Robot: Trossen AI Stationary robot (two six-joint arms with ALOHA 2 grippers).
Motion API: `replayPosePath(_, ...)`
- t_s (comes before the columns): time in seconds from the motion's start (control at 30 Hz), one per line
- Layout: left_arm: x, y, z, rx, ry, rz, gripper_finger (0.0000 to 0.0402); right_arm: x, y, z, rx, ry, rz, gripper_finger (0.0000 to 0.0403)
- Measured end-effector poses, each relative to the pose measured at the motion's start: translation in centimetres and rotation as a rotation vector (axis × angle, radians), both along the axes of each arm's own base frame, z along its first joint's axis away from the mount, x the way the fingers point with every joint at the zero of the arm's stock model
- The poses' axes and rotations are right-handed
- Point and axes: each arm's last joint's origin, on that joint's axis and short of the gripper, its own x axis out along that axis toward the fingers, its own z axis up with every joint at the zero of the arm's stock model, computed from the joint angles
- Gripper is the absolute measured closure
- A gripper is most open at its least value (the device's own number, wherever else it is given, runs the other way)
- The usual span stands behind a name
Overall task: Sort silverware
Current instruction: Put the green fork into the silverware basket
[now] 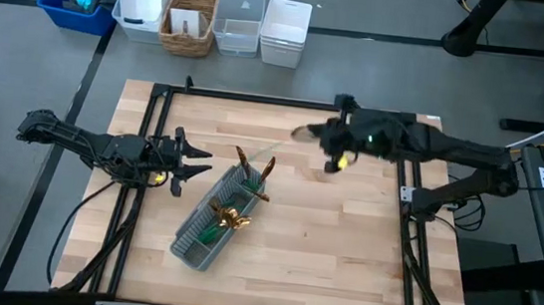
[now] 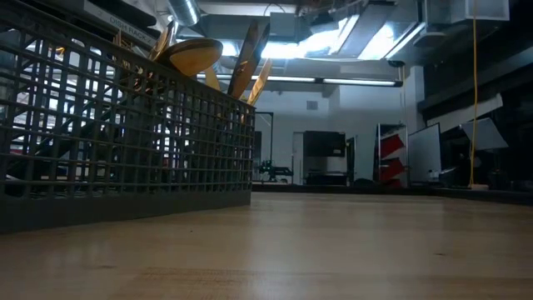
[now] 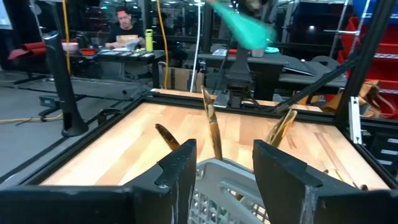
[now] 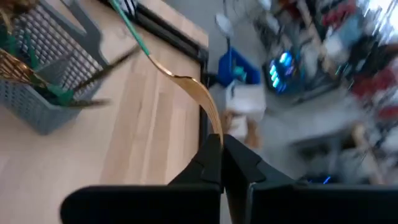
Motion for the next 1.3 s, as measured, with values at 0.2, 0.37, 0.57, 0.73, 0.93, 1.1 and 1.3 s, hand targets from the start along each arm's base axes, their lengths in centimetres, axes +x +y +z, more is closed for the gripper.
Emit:
replayPosePath(0.2, 0.0, 0.0, 0.0, 0.001, 0.0, 0.017, 0.0253, 2.2, 3.8, -0.9, -0.21, 0.045, 0.084, 0.0399)
replayPosePath(0.37, 0.0, 0.1, 0.0, 0.001, 0.0, 0.018, 0.0254, 4.7, 6.0, -2.5, -0.406, 0.106, 0.125, 0.0398)
replayPosePath(0.57, 0.0, 0.1, 0.0, 0.001, 0.001, 0.019, 0.0253, 7.2, 7.3, -4.6, -0.564, 0.182, 0.176, 0.0397)
replayPosePath(0.73, 0.0, 0.1, 0.0, 0.001, 0.002, 0.018, 0.0253, 8.3, 7.7, -6.0, -0.588, 0.224, 0.206, 0.0397)
replayPosePath(0.93, 0.0, 0.1, 0.0, 0.032, 0.008, 0.017, 0.0253, 9.6, 8.1, -7.9, -0.578, 0.267, 0.255, 0.0396)
replayPosePath(1.1, 0.0, 0.0, 0.0, 0.036, 0.009, 0.016, 0.0253, 11.0, 8.5, -10.2, -0.602, 0.336, 0.329, 0.0396)
replayPosePath(1.3, 0.0, 0.0, 0.0, 0.038, 0.01, 0.016, 0.0254, 11.8, 8.6, -11.2, -0.651, 0.363, 0.358, 0.0395)
